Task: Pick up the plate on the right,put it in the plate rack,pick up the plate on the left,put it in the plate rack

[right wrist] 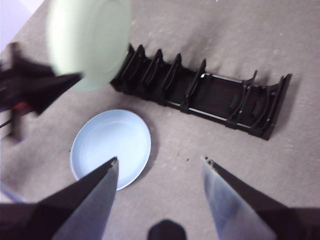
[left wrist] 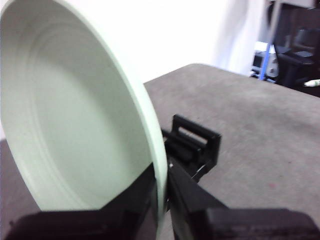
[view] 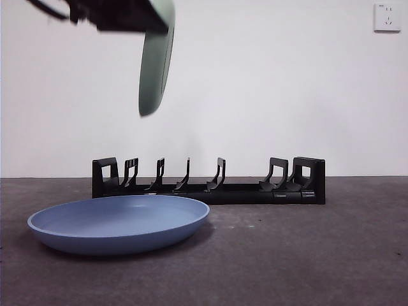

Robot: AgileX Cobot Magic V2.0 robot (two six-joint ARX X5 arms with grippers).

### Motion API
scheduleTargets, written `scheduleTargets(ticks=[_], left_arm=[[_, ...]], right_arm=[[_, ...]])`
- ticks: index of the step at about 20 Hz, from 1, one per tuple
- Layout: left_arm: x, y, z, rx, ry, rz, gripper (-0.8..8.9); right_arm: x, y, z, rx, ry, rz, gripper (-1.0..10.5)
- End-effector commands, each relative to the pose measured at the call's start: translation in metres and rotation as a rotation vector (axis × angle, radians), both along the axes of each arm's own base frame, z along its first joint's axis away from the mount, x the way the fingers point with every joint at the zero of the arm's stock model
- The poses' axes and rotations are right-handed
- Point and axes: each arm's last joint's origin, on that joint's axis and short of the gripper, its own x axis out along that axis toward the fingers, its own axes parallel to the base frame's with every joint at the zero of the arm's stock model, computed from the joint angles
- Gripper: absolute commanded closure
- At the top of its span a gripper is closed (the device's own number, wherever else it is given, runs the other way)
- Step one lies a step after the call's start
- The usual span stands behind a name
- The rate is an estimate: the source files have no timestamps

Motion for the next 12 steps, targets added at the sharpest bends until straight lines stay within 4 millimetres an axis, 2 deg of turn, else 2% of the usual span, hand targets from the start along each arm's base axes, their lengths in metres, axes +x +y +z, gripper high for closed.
scheduleTargets(ticks=[1,6,12], left_arm=[[0.015,0.003,-0.009,-0.015,0.021,0.011,8.22],[0.048,0.0,-0.031,0.0,0.075,0.007,8.22],[0.072,-0.003,-0.052,0.027,0.13,0.03,8.22]], right_arm=[[-0.001,0.001,-0.003,-0.002,0.023,0.023,6.6],[-0.004,0.004,-0.004,-0.005,0.05,0.043,6.6],[-0.006,0.005,-0.006,-0.014,0.073,0.051,6.6]])
